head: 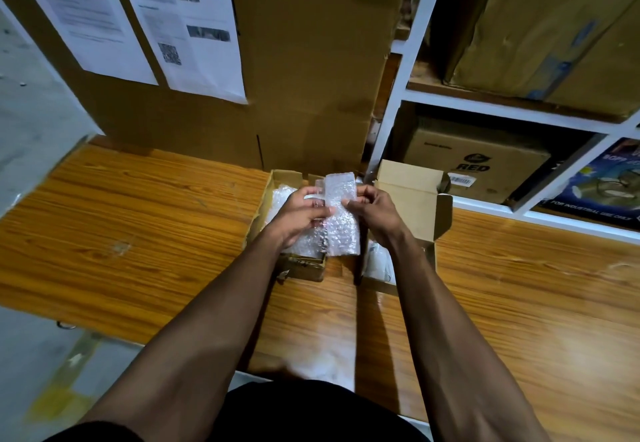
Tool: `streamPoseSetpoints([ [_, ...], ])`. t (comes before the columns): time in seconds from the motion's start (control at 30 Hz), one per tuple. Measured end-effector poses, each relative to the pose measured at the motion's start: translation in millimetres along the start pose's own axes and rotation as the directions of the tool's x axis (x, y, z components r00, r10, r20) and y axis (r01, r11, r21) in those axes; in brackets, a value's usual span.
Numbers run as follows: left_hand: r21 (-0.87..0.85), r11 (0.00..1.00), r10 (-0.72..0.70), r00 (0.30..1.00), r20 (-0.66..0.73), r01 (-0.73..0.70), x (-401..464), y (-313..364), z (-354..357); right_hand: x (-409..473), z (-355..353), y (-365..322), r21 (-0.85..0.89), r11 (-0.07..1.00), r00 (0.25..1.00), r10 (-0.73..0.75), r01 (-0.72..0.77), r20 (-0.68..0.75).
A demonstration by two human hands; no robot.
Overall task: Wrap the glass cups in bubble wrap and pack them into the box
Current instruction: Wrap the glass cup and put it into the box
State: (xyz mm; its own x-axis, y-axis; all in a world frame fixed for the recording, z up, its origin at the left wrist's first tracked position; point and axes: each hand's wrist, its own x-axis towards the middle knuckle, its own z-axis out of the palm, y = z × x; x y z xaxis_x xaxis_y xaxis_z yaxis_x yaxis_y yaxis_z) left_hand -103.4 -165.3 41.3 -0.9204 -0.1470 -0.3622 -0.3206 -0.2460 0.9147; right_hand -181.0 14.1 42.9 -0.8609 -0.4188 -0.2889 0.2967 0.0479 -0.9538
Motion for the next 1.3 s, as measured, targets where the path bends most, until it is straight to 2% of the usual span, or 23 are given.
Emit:
streamPoseSetpoints([
  [0.17,0.076,0.996,0.05,0.997,-0.06,-0.045,0.1,3.9,-1.3,-10.0,-10.5,-1.6,-0.049,0.998,0.995,0.034,-0.029,0.09],
  [0.37,0.025,0.996,0.086,0.996,-0.038,-0.085,1.5,1.5,8.2,-13.7,-11.8,0.4,-0.057,0.998,0.998,-0.028,0.031,0.064],
  [0.63,0.065,0.993,0.101,0.995,0.0,-0.101,8.5,-0.4,6.6,-18.8,-17.5,-7.1,-0.001,1.0,0.994,0.02,-0.02,0.111],
  [0.77,0.069,0.991,0.111,0.994,0.01,-0.111,5.9,3.5,10.0,-18.7,-18.0,-9.7,0.028,0.999,0.996,0.029,-0.032,0.086],
  [0.87,0.062,0.993,0.1,0.995,0.008,-0.1,5.0,3.7,11.4,-20.4,-18.2,-12.1,0.084,0.994,0.995,0.059,-0.066,0.082],
  [1.0,0.057,0.996,0.072,0.997,0.021,-0.073,3.7,2.7,10.0,-22.2,-20.4,-10.9,0.013,0.999,0.993,0.04,-0.041,0.113],
  [1.1,0.023,0.998,0.051,0.997,0.054,-0.053,1.2,4.4,7.7,-20.0,-20.4,-9.3,0.01,1.0,0.997,0.021,-0.022,0.078],
  [1.3,0.168,0.986,-0.021,0.994,0.107,0.002,2.9,4.5,11.8,-16.1,-14.8,-7.4,0.025,0.998,0.999,-0.051,0.051,0.019],
])
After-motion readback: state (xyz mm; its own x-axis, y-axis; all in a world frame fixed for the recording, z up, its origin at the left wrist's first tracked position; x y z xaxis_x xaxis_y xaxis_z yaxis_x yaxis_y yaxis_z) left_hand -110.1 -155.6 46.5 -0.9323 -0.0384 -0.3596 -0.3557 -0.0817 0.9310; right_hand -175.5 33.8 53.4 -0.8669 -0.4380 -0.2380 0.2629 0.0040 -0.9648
